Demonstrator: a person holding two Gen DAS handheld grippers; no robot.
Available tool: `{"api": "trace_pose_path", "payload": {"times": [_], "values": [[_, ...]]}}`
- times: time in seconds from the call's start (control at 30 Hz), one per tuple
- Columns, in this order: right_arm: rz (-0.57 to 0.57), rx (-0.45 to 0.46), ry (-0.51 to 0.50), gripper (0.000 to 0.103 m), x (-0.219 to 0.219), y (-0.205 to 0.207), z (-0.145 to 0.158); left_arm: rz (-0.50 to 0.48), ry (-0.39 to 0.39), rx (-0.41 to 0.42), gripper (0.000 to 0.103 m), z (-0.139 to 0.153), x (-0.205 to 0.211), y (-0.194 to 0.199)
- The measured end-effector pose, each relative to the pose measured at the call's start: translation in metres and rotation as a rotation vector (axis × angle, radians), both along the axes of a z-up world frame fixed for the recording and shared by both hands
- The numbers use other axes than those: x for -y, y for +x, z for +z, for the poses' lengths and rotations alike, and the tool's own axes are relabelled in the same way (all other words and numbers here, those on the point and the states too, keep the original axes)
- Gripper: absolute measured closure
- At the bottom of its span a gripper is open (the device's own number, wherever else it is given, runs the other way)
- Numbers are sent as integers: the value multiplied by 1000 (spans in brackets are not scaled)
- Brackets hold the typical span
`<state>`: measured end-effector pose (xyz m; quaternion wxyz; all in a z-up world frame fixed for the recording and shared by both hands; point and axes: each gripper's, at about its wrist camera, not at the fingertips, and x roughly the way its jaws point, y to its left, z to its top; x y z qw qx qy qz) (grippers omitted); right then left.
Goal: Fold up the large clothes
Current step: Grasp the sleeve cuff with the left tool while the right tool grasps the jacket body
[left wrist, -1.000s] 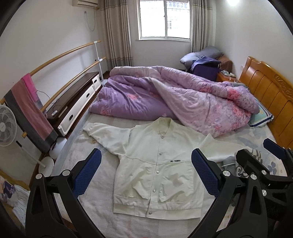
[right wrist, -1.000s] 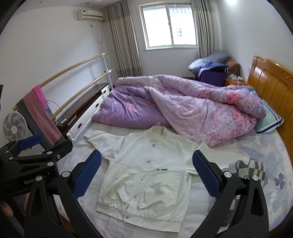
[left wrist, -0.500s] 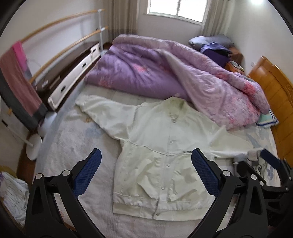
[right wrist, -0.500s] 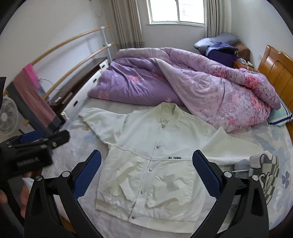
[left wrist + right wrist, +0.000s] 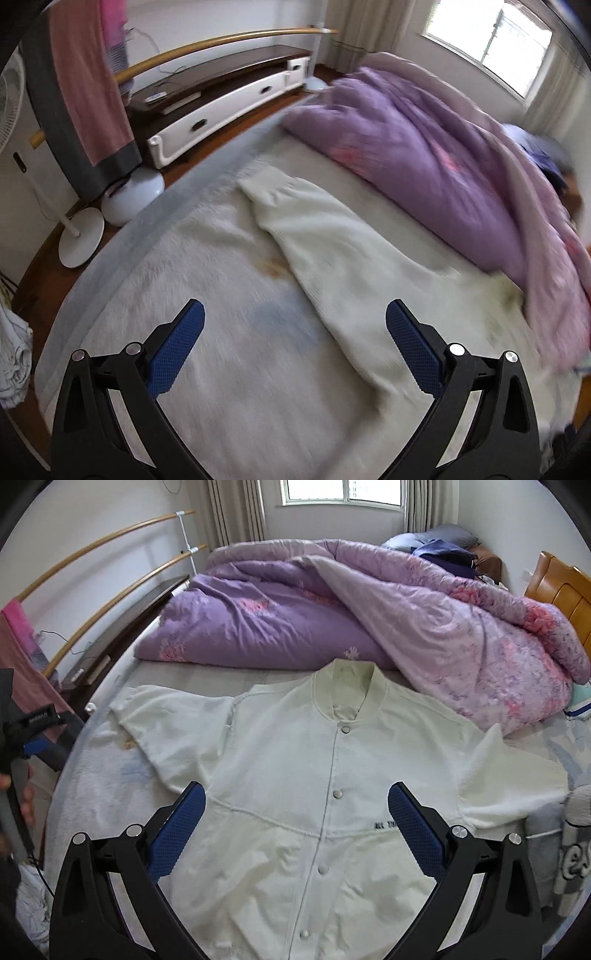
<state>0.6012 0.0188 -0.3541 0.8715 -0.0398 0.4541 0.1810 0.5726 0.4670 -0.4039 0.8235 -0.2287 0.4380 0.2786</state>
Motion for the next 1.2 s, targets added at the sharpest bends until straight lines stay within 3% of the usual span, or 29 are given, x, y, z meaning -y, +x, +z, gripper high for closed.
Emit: {"api": "trace_pose_path", "payload": {"times": [0.13, 0.2, 0.27, 0.33, 0.43, 0.63, 0.67, 0.7, 0.73, 0.8, 0.87, 0.93, 1.0, 1.03, 1.1, 1.2], "values": [[-1, -19, -8, 21, -17, 26, -42, 9, 9, -24, 5, -54, -60, 42], [-6, -39, -8, 36, -21, 36, -65, 29, -6, -45, 5, -76, -82, 58], [-9, -71, 6, 59, -21, 44, -85, 40, -36, -48, 6, -100, -104, 75], [-32, -89, 1, 67, -18, 47, -103, 61, -40, -68, 6, -122, -120, 90], [-41, -114, 13, 71, -8, 48, -122, 61, -45, -83, 28, -146, -134, 107], [9, -158, 33, 72, -8, 50, -148, 139, -114, -91, 29, -182, -162, 125], [22, -163, 45, 72, -12, 52, -151, 129, -100, -81, 40, -182, -162, 127], [32, -166, 57, 73, -17, 53, -153, 114, -94, -69, 61, -181, -162, 128], [49, -170, 80, 77, -23, 55, -155, 63, -134, -21, 89, -178, -163, 127], [85, -184, 113, 88, -39, 57, -160, 74, -142, 29, 90, -164, -167, 115], [116, -215, 164, 96, -56, 61, -168, 100, -72, 75, 91, -134, -170, 89], [157, -240, 234, 99, -79, 66, -176, 142, -10, 107, 91, -102, -178, 54], [194, -256, 265, 100, -104, 71, -181, 161, -8, 125, 91, -83, -185, 26], [206, -267, 283, 100, -116, 73, -185, 142, -10, 120, 91, -76, -186, 15], [237, -291, 285, 100, -143, 76, -198, 98, 66, 71, 91, -67, -175, 3], [208, -438, 232, 102, -168, 80, -243, 89, 94, 44, 90, -64, -159, -15]]}}
